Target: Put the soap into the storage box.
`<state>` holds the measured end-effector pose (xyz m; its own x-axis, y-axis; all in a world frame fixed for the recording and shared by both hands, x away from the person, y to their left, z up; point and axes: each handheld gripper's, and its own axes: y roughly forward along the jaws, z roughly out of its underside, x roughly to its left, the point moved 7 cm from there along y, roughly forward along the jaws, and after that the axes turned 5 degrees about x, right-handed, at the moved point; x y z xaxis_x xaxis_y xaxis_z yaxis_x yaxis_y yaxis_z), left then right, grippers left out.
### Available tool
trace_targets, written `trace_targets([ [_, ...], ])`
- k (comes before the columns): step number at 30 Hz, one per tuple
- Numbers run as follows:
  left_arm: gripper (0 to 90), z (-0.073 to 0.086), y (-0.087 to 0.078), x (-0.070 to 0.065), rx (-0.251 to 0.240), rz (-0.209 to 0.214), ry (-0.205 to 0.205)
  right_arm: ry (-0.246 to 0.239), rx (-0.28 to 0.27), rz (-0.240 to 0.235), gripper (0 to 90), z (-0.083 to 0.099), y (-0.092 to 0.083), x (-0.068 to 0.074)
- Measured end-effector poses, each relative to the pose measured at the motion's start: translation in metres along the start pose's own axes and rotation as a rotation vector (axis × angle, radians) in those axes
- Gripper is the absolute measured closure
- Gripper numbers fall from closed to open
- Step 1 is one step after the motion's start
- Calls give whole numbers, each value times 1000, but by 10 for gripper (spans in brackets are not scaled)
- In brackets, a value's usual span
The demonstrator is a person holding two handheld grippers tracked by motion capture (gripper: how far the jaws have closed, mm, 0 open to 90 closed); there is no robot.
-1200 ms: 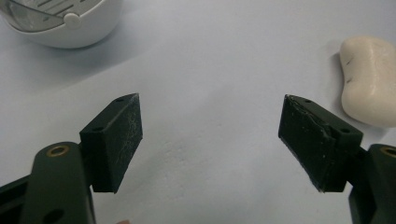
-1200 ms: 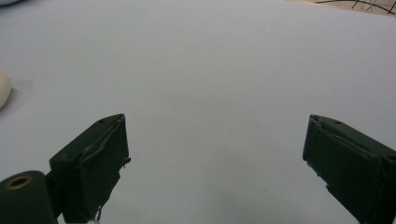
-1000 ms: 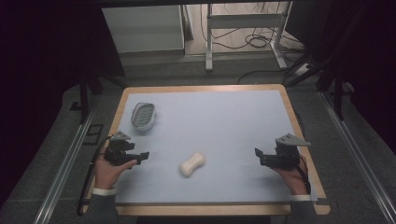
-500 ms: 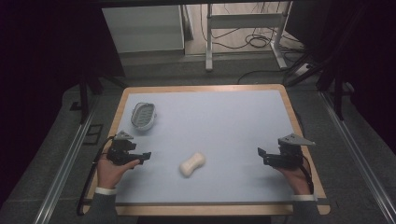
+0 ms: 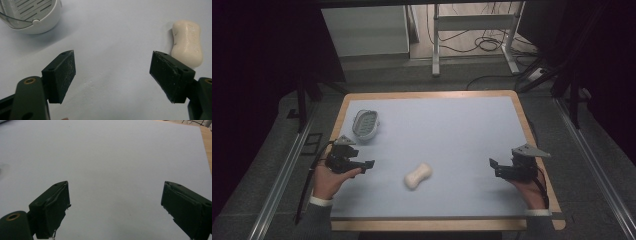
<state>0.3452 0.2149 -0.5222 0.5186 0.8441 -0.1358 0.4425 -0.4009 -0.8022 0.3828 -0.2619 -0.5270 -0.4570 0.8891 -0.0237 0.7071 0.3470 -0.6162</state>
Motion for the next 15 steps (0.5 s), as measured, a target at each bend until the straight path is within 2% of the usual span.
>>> trace_targets([
  [3,212,-2,-1,-6,-6,3,22,1,-2,4,83,1,-1,-1],
  [9,212,-6,-4,-14,-11,1,33,11,-4,9,82,2,-3,-4],
  [15,213,-12,-3,-23,6,4,58,12,-2,12,83,2,-4,-5],
])
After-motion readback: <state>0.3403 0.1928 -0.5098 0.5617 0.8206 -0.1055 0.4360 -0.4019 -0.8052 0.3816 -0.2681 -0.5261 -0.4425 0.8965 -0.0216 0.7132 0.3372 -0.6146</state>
